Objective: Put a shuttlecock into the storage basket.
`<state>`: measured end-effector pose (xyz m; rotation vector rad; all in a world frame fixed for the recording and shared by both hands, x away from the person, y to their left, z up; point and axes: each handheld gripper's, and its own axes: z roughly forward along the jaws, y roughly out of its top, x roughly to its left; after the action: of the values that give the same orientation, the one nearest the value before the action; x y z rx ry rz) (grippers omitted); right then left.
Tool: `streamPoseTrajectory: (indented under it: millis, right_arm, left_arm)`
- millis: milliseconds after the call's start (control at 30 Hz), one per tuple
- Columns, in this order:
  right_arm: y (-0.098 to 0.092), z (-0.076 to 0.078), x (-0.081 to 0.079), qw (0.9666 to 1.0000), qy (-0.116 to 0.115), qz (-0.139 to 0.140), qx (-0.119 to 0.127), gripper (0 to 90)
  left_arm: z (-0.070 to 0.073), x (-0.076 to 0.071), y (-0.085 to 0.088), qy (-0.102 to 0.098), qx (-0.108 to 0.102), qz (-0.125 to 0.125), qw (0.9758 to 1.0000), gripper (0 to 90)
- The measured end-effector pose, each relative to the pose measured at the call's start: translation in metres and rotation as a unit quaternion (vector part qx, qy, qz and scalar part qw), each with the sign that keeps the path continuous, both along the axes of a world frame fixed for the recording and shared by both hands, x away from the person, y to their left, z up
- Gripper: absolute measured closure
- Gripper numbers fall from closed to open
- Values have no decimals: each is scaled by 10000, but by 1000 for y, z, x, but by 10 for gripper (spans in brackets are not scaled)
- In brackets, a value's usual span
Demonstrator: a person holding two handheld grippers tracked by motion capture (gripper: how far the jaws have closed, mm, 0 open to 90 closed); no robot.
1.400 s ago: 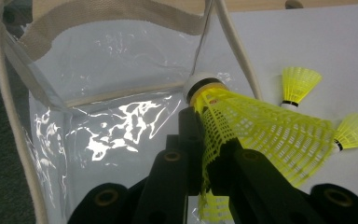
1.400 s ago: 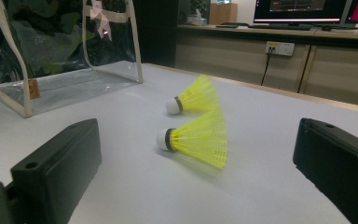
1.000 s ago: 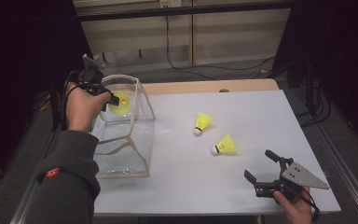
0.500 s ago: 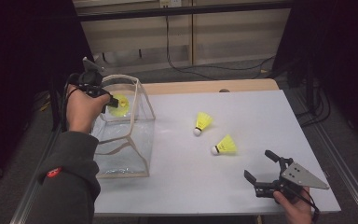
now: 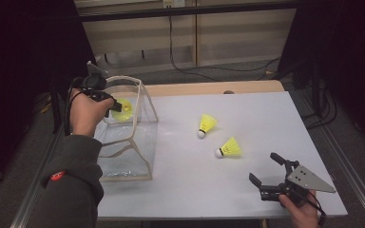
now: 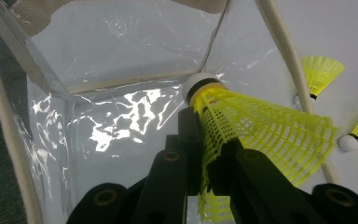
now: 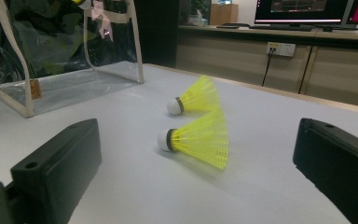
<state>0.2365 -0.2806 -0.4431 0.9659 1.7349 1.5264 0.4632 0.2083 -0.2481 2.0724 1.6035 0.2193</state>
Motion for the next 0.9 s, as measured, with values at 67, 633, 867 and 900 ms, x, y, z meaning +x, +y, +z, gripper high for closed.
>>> streamPoseTrajectory:
  millis: [67,633,867,900]
  right_arm:
    - [0,0,0,10000,1,-3,-8,9]
    - [1,0,0,10000,15,6,-21,10]
    - [0,0,0,10000,17,4,-26,10]
    - [0,0,0,10000,19,8,-21,10]
  left_arm:
    - [-1,0,0,13,3,-1,10000,866]
    - [-4,0,1,16,21,18,10000,827]
    - [-1,-1,1,32,-8,-24,10000,809]
    - [-1,-1,1,13,-14,-16,10000,807]
